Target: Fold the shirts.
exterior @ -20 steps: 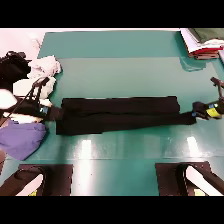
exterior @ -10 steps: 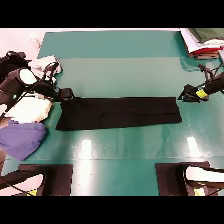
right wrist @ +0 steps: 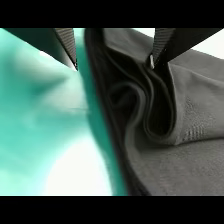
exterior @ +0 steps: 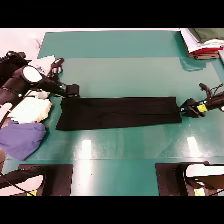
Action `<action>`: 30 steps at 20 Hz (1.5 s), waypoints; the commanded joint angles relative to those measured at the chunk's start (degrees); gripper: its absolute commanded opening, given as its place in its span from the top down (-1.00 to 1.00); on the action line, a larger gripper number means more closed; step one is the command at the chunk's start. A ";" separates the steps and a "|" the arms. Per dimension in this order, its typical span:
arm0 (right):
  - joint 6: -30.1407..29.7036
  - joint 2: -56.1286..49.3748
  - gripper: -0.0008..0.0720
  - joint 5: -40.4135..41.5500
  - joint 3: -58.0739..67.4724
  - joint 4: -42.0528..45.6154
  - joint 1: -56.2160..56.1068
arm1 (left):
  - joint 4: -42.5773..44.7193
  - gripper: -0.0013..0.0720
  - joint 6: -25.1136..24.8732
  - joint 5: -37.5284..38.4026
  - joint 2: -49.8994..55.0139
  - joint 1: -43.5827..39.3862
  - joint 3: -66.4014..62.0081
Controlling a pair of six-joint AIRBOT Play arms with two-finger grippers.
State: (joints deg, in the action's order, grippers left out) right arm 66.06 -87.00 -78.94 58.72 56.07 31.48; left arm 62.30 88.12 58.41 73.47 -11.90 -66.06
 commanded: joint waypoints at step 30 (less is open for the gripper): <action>12.85 9.51 0.94 1.01 38.75 -14.47 -48.24 | -3.32 0.90 3.15 -3.67 26.82 -16.52 -22.01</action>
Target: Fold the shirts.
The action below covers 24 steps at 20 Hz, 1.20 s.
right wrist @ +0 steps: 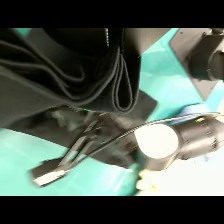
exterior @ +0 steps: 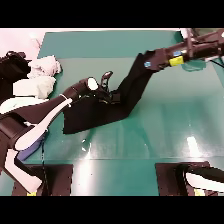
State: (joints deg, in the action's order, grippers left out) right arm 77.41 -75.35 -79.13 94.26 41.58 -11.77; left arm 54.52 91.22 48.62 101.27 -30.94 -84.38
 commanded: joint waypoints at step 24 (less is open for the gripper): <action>1.16 -15.50 -0.66 12.02 -15.78 10.27 -5.05 | 15.87 0.89 -3.26 16.61 -31.87 33.42 -9.77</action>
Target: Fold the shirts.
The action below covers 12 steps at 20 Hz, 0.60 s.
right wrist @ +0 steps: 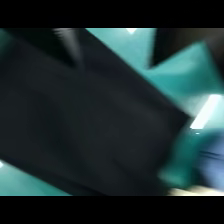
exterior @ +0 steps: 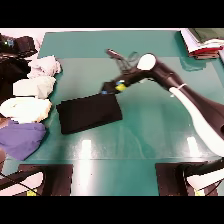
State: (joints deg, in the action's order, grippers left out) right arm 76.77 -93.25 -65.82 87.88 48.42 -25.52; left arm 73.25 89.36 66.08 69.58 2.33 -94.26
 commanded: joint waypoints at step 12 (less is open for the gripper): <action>-4.90 -17.97 -0.53 3.48 -2.75 -22.32 -0.13 | -4.66 0.89 -2.60 -2.91 3.21 -10.69 0.52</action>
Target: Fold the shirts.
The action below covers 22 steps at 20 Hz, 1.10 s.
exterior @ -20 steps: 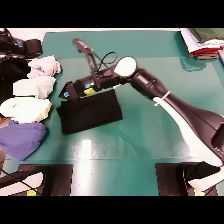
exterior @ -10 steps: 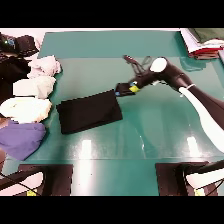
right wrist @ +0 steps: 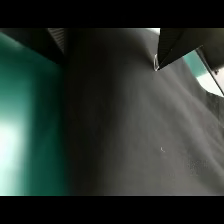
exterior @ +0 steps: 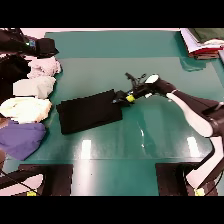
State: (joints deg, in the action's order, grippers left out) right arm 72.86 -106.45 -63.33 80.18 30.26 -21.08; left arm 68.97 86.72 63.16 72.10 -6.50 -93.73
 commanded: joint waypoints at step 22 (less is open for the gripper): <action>9.86 32.61 0.94 3.56 -7.06 31.82 58.84 | 1.14 0.90 1.84 -8.13 0.70 -14.45 0.00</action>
State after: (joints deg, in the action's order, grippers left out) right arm 82.13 -79.70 -62.70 77.91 60.42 24.67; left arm 69.93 88.25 56.07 72.79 -19.97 -93.73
